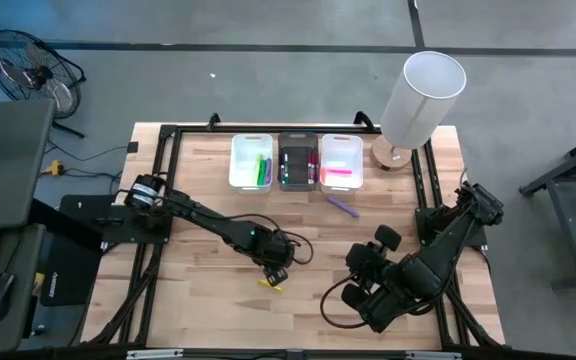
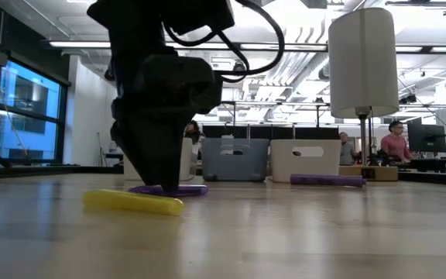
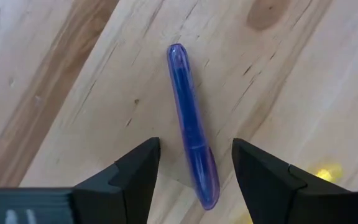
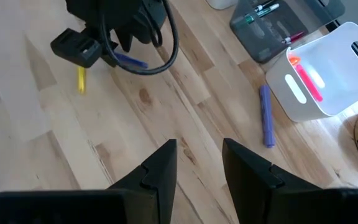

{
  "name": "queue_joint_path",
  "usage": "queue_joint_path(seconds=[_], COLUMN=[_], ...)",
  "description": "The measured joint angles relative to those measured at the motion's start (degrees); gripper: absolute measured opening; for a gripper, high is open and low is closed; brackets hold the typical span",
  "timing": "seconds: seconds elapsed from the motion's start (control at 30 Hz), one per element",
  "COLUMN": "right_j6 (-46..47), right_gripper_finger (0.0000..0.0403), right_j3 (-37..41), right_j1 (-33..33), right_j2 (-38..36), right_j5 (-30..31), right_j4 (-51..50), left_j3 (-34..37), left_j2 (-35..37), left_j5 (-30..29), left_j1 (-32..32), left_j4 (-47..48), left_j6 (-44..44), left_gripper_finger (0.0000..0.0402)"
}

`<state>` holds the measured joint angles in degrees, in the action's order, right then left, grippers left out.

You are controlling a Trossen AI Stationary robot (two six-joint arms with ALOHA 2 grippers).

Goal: Pick & Place Markers
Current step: Put the purple pen into the right white bin

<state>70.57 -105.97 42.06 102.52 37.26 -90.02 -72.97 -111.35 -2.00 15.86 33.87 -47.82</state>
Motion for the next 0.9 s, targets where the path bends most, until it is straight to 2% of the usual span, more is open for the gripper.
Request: queue_joint_path(seconds=[0.3,0.5,0.63,0.9], right_j6=[-0.02,-0.02,-0.02,-0.04], right_gripper_finger=[0.0117,0.0117,0.0117,0.0117], right_j3=[-0.02,-0.02,-0.02,-0.02], right_j1=[0.05,0.09,0.11,0.15], right_j2=[0.00,0.00,0.00,0.00], right_j5=[0.11,0.09,0.07,0.65], right_j4=[-0.01,0.00,0.00,0.00], left_j3=[-7.09,-8.08,-8.04,-8.04], left_j2=[-7.50,-7.84,-7.82,-7.81], left_j5=[-1.51,-2.67,-3.24,-0.72], left_j1=[0.35,0.37,0.34,0.22], left_j4=[8.83,9.79,10.14,11.35], left_j6=[0.97,-0.54,-1.13,-1.35], left_gripper_finger=[0.0203,0.0188,0.0150,0.0040])
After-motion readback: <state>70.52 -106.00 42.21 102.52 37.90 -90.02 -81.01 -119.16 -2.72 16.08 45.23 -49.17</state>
